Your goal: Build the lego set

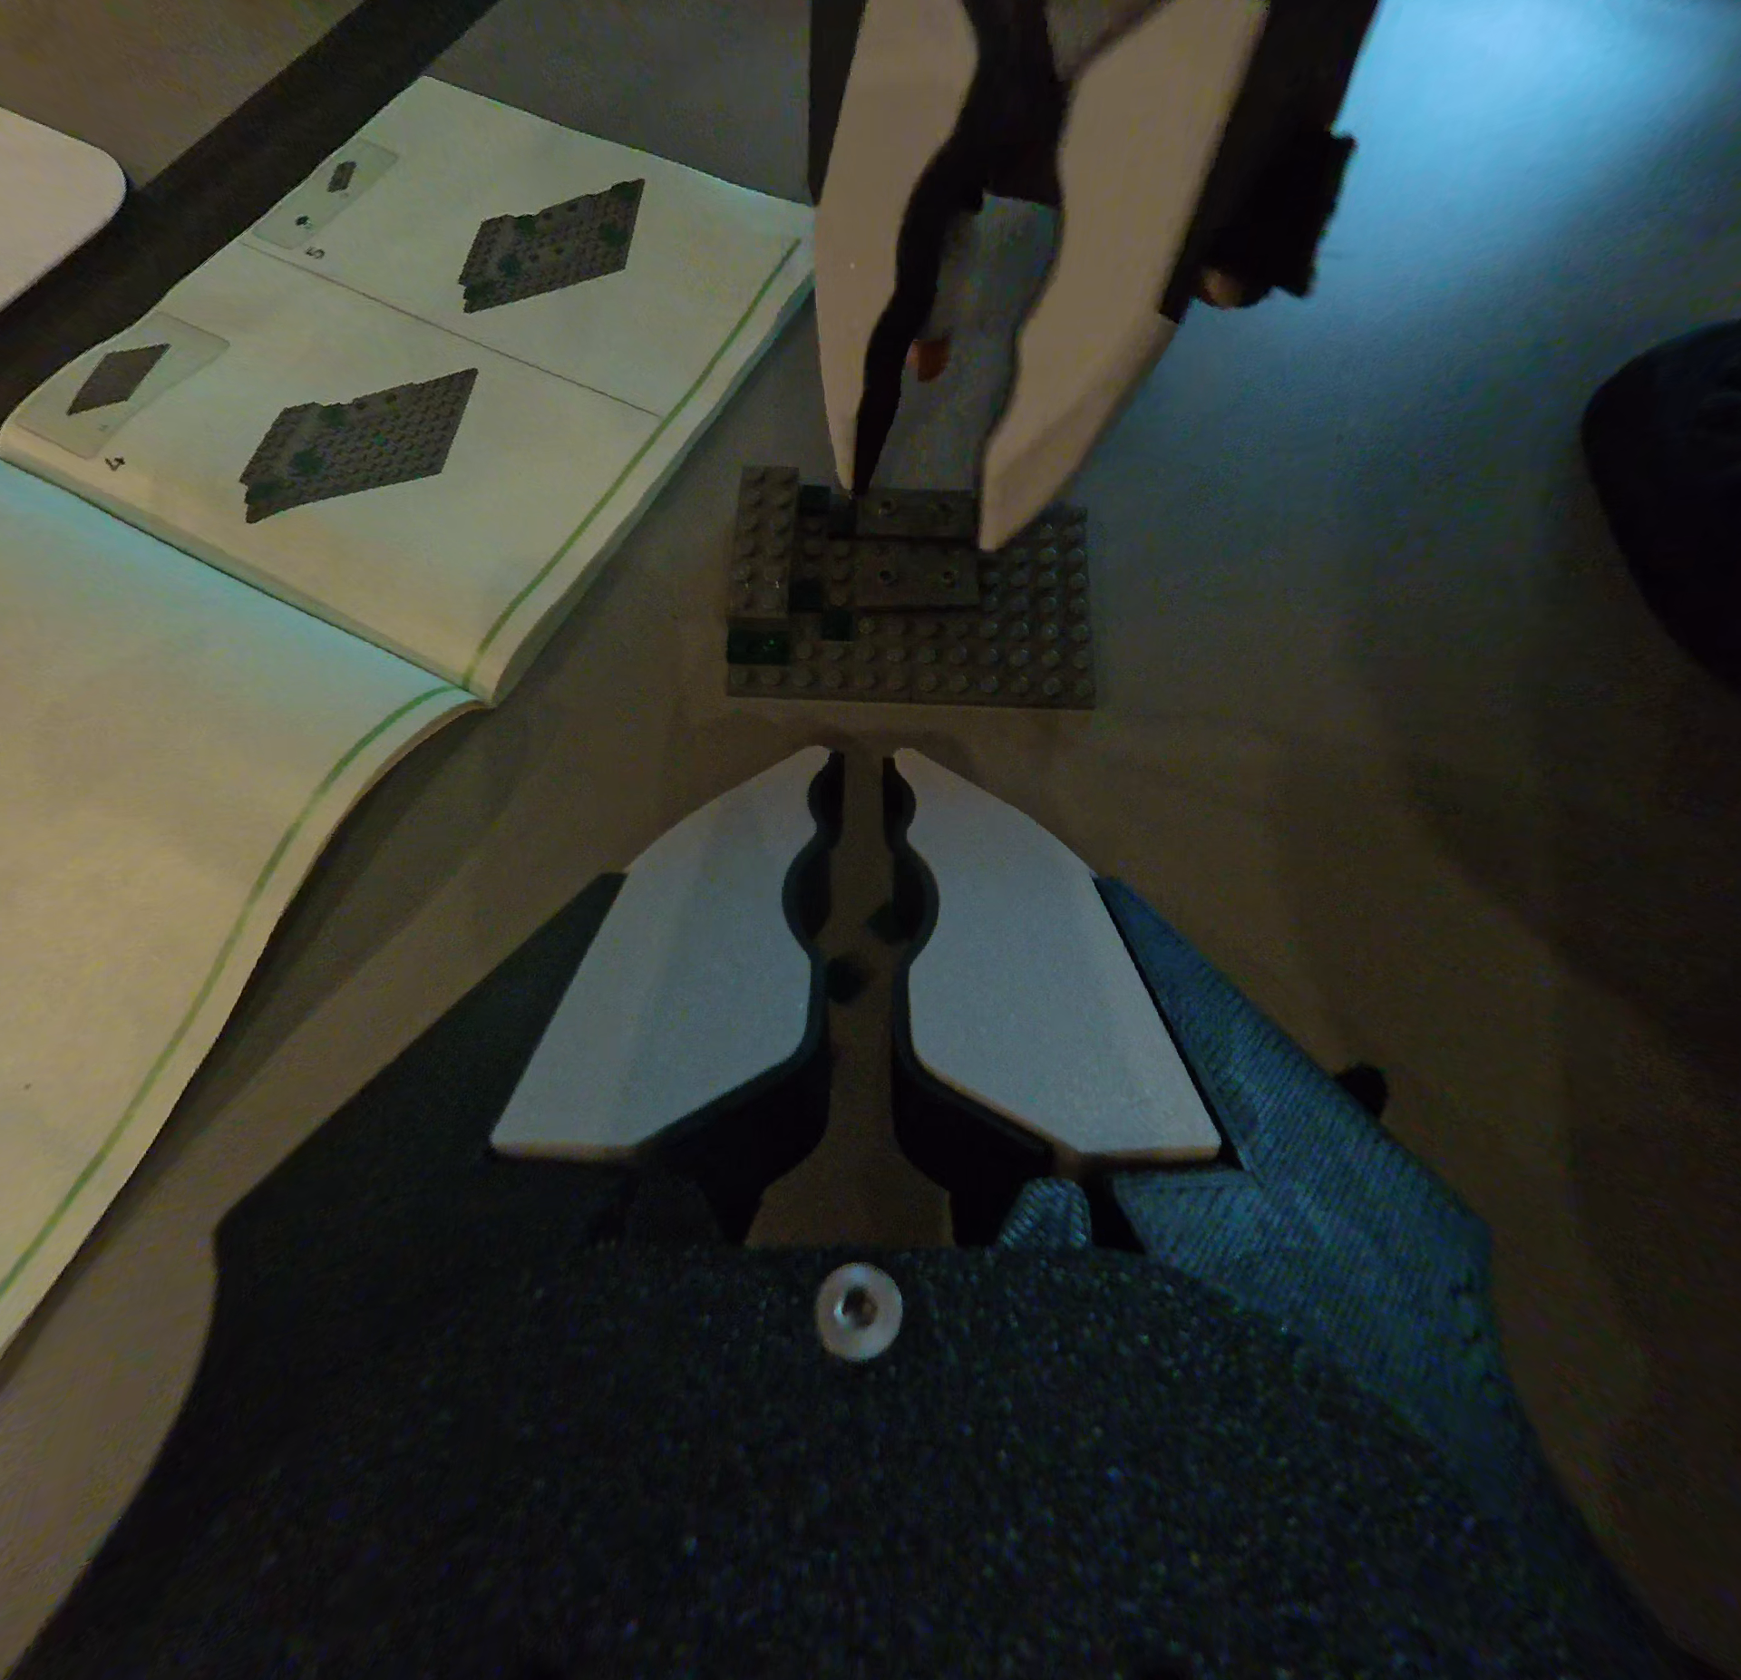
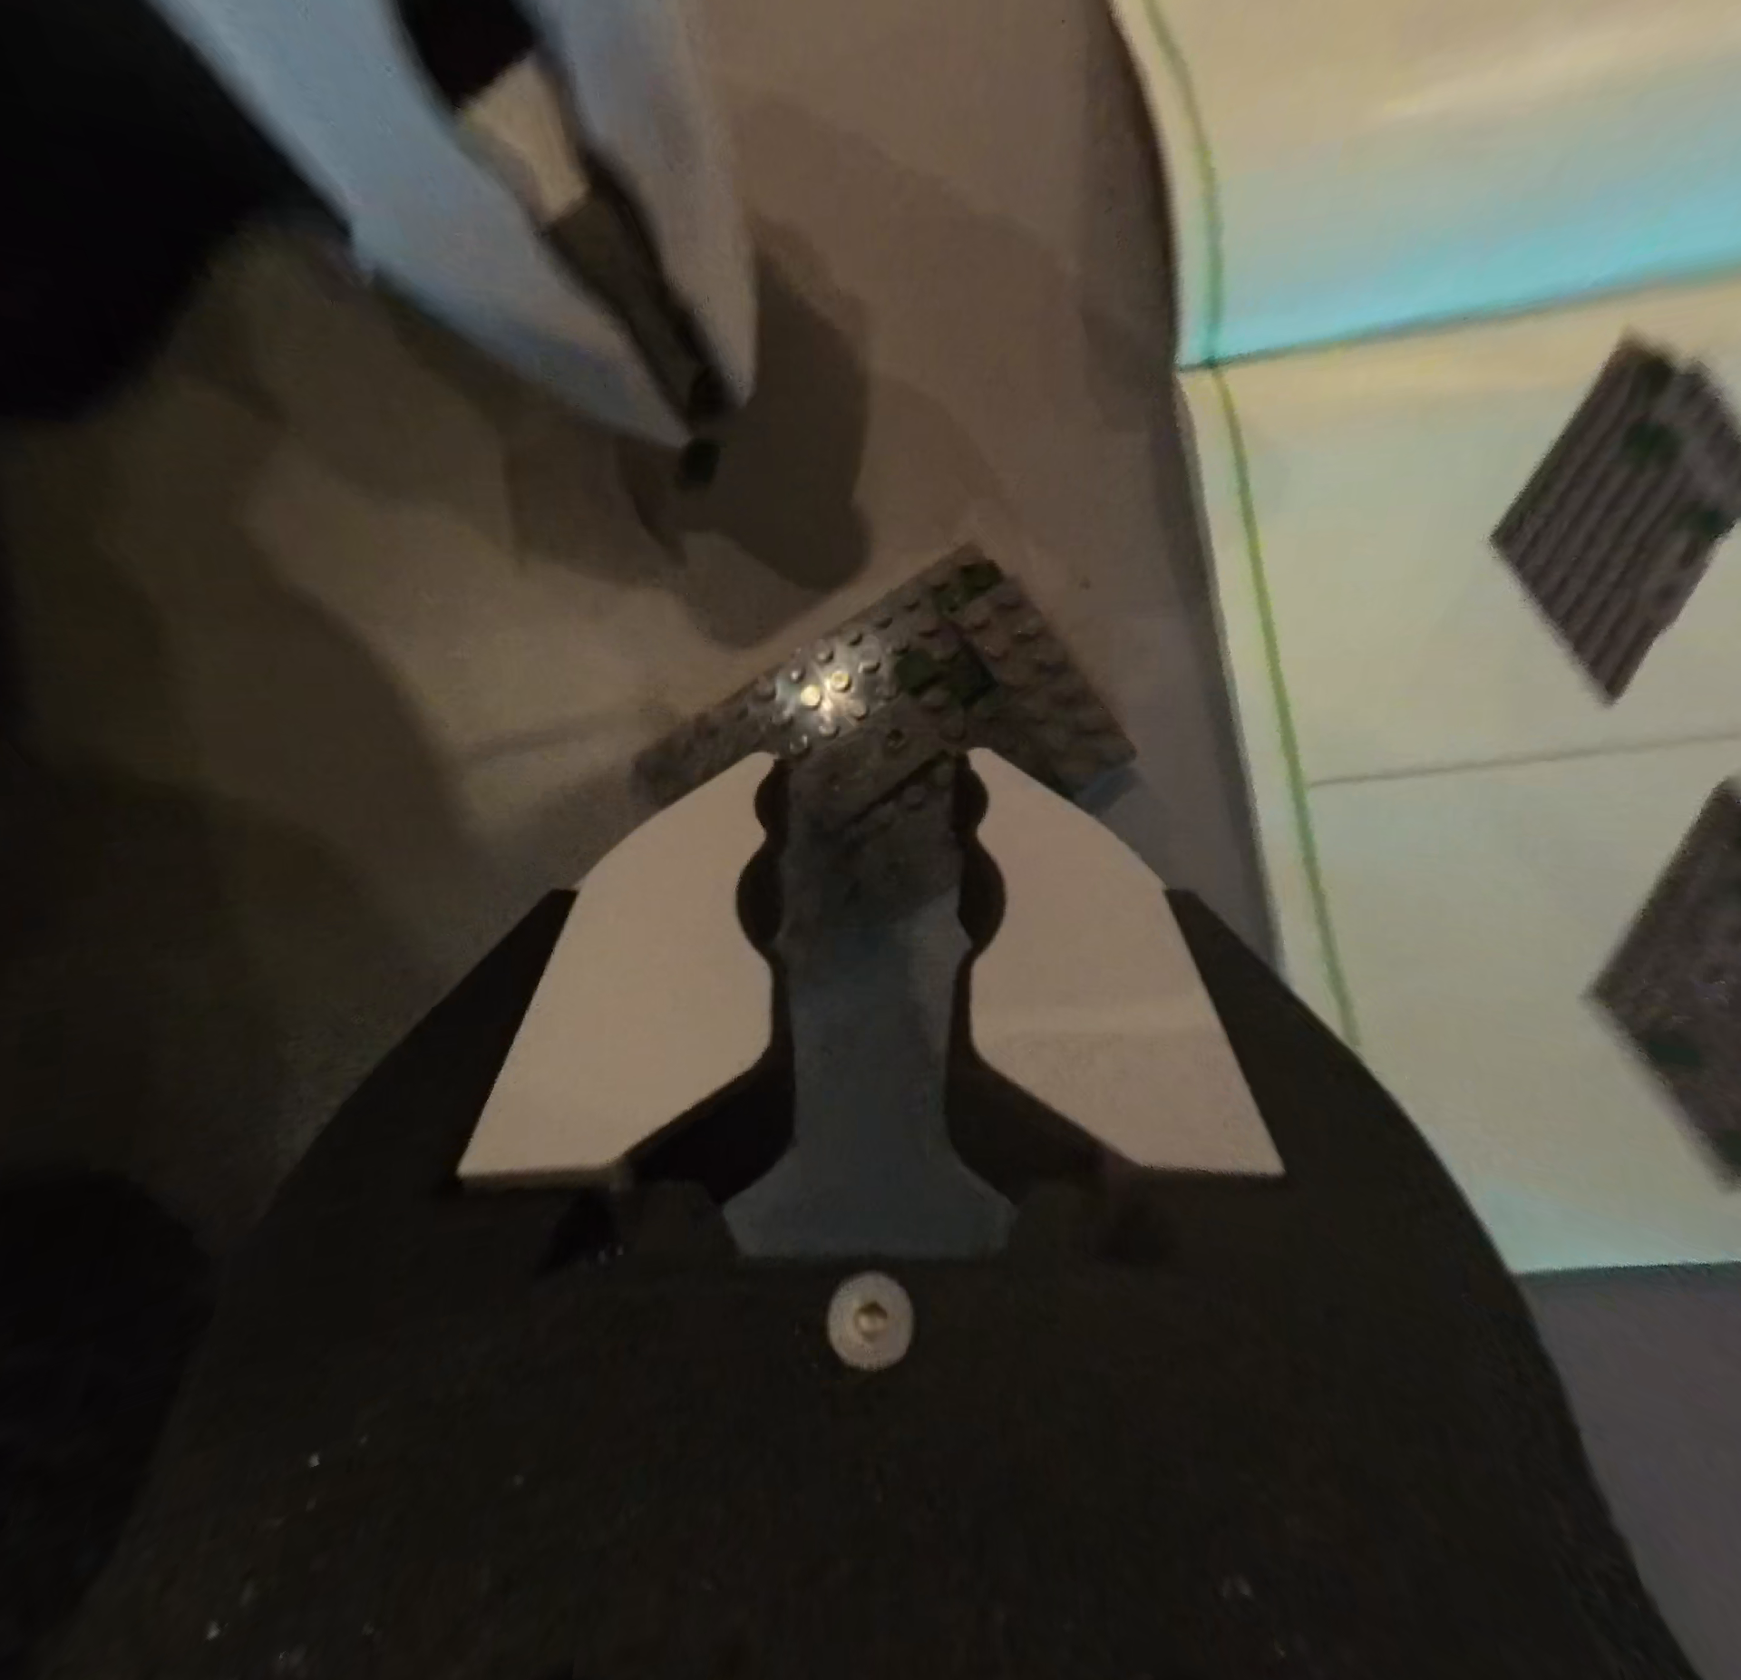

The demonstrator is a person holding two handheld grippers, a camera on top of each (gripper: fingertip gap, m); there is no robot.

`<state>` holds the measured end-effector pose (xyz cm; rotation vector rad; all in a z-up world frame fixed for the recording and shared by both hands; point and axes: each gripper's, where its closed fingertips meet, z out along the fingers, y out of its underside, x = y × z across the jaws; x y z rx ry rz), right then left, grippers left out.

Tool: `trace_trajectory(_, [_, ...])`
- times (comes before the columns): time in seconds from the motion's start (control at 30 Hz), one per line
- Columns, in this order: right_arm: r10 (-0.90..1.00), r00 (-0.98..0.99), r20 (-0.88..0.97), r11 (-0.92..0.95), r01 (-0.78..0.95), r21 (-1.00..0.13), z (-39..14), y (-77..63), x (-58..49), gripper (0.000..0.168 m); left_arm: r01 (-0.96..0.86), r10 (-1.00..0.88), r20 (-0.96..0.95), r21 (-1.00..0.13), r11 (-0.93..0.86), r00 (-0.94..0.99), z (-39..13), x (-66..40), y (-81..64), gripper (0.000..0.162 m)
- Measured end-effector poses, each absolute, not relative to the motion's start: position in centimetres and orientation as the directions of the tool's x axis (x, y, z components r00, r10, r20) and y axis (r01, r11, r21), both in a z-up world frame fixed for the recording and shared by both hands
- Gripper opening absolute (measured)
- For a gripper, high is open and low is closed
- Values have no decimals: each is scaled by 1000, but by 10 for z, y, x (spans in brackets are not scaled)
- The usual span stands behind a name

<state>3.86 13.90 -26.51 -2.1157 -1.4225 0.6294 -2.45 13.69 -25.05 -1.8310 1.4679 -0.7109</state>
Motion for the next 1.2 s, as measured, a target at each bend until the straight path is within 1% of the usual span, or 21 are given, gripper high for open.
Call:
trace_trajectory(0.17, [978,207,8,-157,768,-621,-271,135,34,46,-613,-979,-2,-780,-125,202,-252,-23,134,8])
trace_trajectory(0.37, [999,51,4,-40,834,-550,-278,137,34,46,-608,-982,-15,-787,-106,190,-250,-23,133,8])
trace_trajectory(0.47, [999,6,-35,-24,846,-532,-280,136,33,42,-610,-981,-17,-785,-107,195,-251,-24,134,8])
trace_trajectory(0.57, [998,-8,-59,-25,843,-538,-281,135,32,37,-610,-980,-19,-785,-107,196,-251,-25,134,7])
trace_trajectory(0.8, [999,-4,-34,-15,834,-552,-280,137,28,23,-614,-981,-16,-782,-108,194,-253,-25,134,8])
trace_trajectory(0.9, [1000,-3,-24,-11,831,-555,-280,136,27,23,-614,-981,-15,-782,-108,192,-253,-25,134,7])
trace_trajectory(1.07, [999,-22,-28,2,825,-566,-274,134,30,31,-616,-982,-15,-781,-105,186,-254,-24,133,8])
trace_trajectory(1.2, [996,-83,-38,49,839,-542,-275,128,31,35,-618,-983,-15,-780,-102,181,-255,-23,132,8])
